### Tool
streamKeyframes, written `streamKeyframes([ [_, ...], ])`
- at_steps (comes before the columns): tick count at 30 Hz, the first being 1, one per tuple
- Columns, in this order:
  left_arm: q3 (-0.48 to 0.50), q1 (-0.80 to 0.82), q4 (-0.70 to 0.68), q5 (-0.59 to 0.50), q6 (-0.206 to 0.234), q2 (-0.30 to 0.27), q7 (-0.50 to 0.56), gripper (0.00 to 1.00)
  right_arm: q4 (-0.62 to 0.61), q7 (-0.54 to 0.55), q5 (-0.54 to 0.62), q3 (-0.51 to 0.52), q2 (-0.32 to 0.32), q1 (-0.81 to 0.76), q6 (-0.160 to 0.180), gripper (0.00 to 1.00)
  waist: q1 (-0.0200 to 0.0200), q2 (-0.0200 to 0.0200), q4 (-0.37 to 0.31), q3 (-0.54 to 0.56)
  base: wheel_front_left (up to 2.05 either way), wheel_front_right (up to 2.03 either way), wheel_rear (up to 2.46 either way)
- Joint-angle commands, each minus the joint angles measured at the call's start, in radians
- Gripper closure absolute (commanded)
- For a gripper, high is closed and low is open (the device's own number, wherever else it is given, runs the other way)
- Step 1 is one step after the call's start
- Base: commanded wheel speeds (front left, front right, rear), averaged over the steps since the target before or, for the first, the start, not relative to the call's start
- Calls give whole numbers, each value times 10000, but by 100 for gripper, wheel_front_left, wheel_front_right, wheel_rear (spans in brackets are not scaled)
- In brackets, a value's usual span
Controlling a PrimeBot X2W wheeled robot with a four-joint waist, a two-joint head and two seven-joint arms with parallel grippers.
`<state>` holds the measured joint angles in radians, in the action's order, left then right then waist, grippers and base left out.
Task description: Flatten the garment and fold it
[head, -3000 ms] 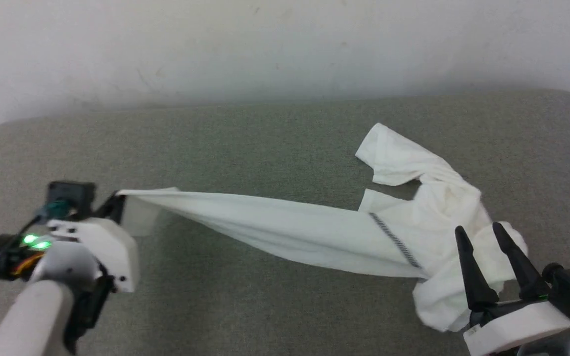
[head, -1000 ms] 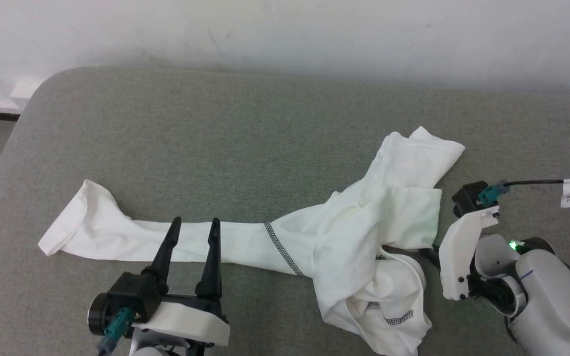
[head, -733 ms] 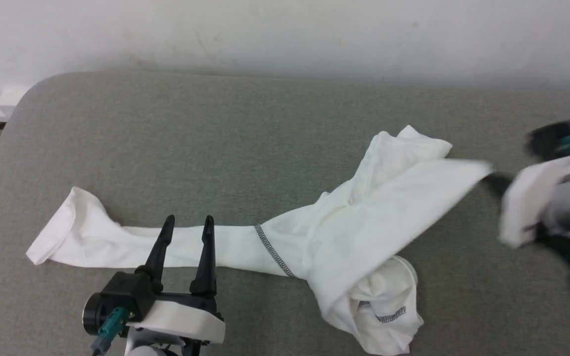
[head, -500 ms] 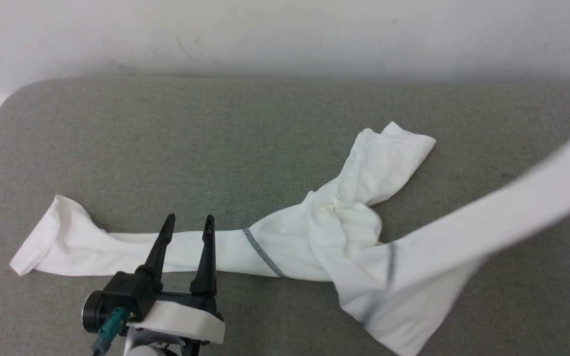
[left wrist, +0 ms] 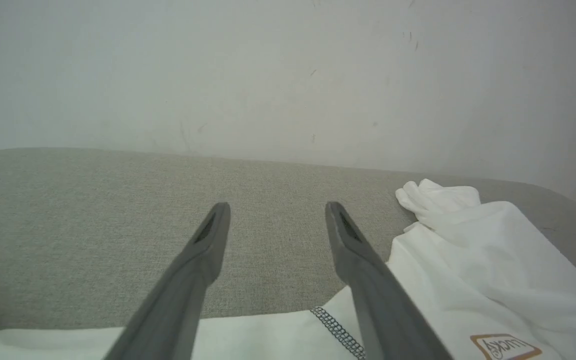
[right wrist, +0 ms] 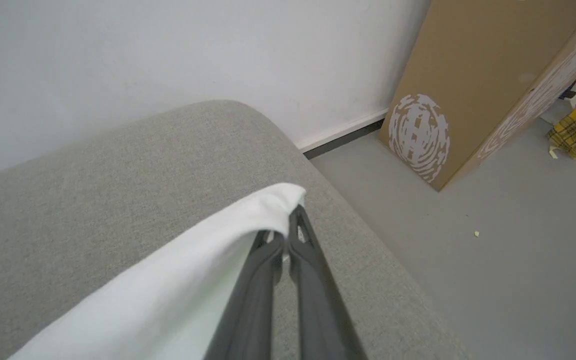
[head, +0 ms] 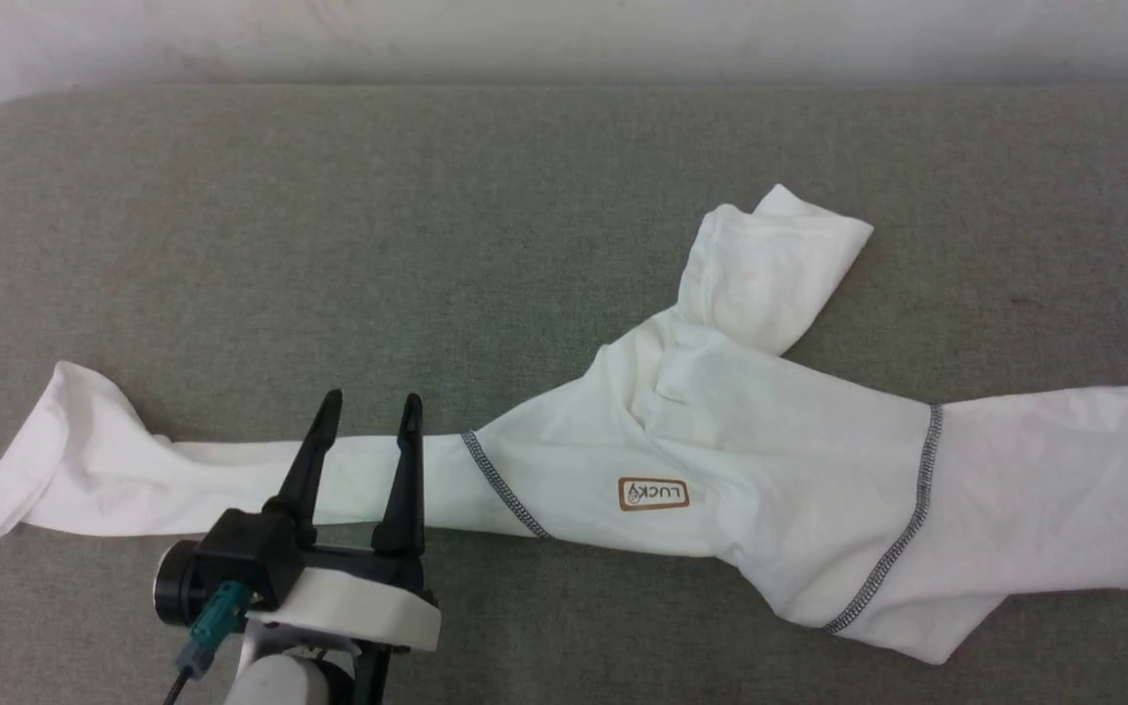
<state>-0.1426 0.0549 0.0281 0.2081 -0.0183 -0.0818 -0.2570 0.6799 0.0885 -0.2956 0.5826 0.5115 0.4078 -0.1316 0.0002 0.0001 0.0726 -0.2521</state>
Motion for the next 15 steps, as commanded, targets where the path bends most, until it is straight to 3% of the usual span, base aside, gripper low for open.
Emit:
streamKeyframes([
  [1,40,195,38,-147,-71,42,-47,0,247,-247,26,-159,-142,166,9,84,-2,-1,-81,-138,0,0,0],
  [2,52,208,60,-159,-82,52,-47,0,494,-451,-1,-328,-215,207,9,29,-2,-1,-91,-143,0,0,0],
  [3,61,217,87,-168,-97,62,-47,0,680,-650,-36,-545,-287,232,9,0,-2,-1,-96,-127,0,0,0],
  [9,122,61,298,-185,-158,123,-47,0,374,-1951,-656,-1887,-553,16,9,0,-2,-1,-41,471,0,0,0],
  [12,181,-101,330,-177,-164,146,-47,0,-555,-1306,-1263,-3387,-557,-271,9,0,-2,-1,-11,782,0,0,0],
  [15,205,-190,342,-188,-191,161,-47,0,-1762,107,-1751,-5153,-485,-456,9,0,-2,-1,48,925,0,0,0],
])
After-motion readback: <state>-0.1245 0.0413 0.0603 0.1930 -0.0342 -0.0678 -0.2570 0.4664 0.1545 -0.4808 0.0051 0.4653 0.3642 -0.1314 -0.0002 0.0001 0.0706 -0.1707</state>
